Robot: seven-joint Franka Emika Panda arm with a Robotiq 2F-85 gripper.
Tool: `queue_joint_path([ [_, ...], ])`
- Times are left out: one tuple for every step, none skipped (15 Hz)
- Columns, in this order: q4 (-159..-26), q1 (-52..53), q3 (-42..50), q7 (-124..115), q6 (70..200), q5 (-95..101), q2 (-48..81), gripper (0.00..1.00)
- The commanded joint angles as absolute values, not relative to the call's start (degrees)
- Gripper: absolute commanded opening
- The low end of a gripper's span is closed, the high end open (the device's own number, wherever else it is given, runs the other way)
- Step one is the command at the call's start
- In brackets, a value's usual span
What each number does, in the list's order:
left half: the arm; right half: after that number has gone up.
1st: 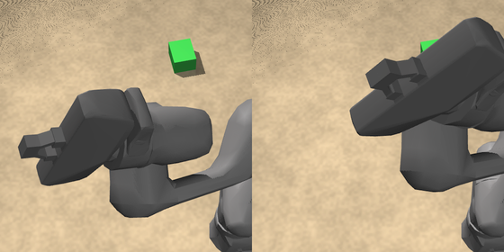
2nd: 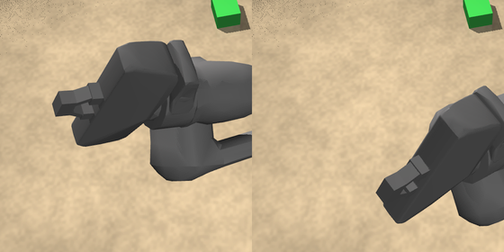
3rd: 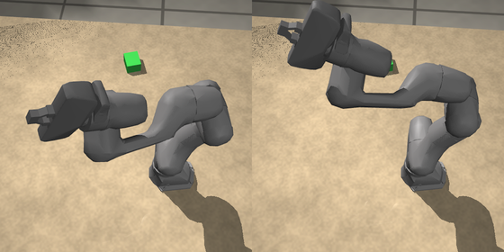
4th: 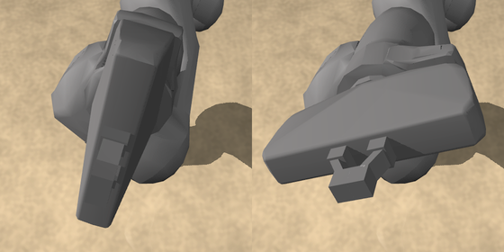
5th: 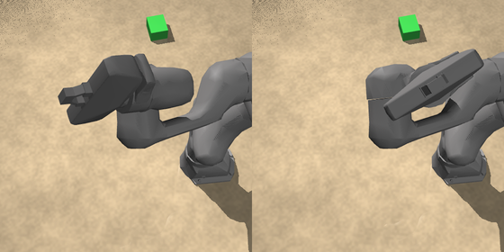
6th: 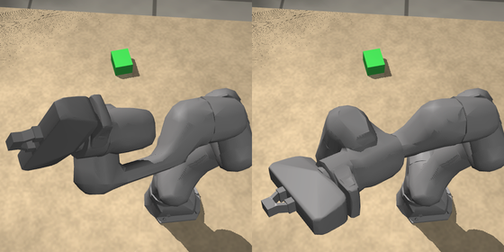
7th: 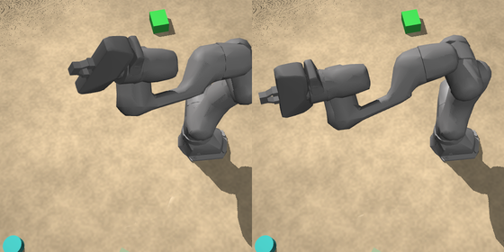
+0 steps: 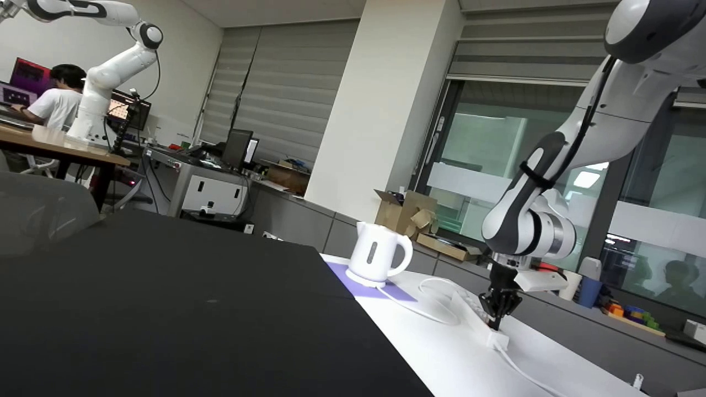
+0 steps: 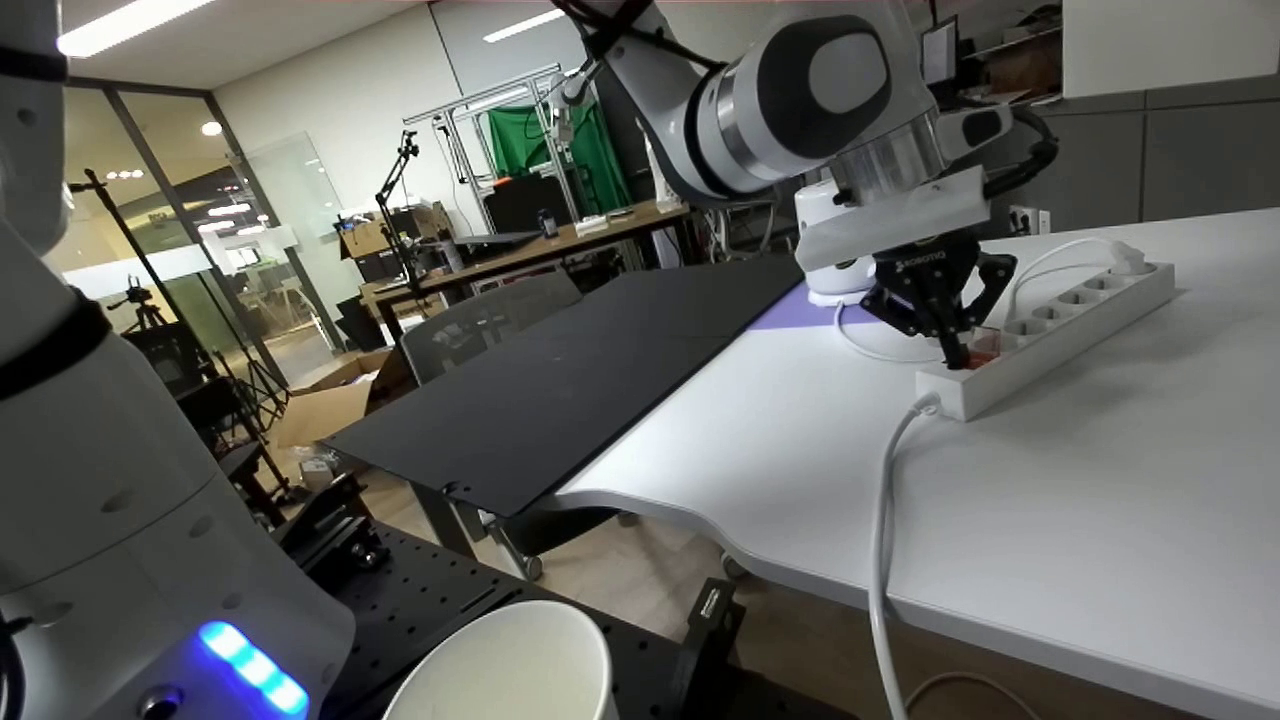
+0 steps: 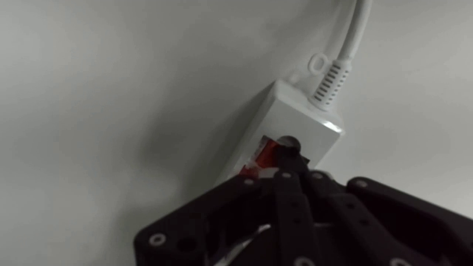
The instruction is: Turn off the main switch on the adapter
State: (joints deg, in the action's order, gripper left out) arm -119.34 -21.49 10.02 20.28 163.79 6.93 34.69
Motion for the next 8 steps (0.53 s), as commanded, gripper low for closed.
queue_joint_path([
  [-122.1, -17.8, 12.6, 18.1, 166.4, 10.7, 34.1, 0.0],
  [-121.6, -16.7, 13.6, 17.4, 166.6, 11.5, 34.0, 0.0],
  [-120.6, -14.3, 15.8, 15.8, 165.8, 12.8, 34.0, 0.0],
  [-119.9, -12.8, 17.2, 14.9, 165.1, 13.8, 34.0, 0.0],
  [-118.9, -10.5, 19.2, 13.2, 164.3, 15.1, 33.9, 0.0],
  [-118.1, -8.1, 21.5, 11.4, 163.6, 16.6, 33.9, 0.0],
  [-116.9, -5.5, 23.9, 9.6, 162.4, 18.4, 33.7, 0.0],
  [-115.8, -2.7, 26.5, 7.5, 160.6, 20.5, 33.8, 0.0],
])
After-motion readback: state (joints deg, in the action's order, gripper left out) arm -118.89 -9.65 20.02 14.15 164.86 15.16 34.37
